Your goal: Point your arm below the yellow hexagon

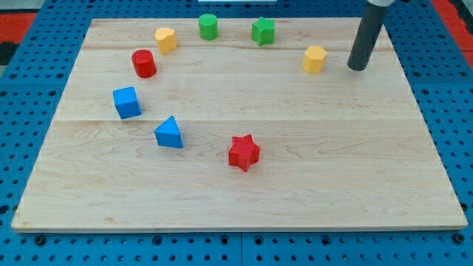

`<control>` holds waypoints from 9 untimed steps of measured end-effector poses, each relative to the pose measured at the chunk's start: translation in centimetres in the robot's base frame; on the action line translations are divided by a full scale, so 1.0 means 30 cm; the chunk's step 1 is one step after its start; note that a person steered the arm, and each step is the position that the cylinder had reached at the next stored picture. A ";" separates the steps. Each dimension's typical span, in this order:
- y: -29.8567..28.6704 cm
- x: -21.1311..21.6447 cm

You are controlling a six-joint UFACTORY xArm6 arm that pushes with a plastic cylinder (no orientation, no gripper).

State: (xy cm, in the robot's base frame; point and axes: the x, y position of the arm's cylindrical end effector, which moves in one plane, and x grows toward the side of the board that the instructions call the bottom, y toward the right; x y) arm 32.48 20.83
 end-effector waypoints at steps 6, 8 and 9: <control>-0.182 0.071; -0.295 0.032; -0.297 -0.001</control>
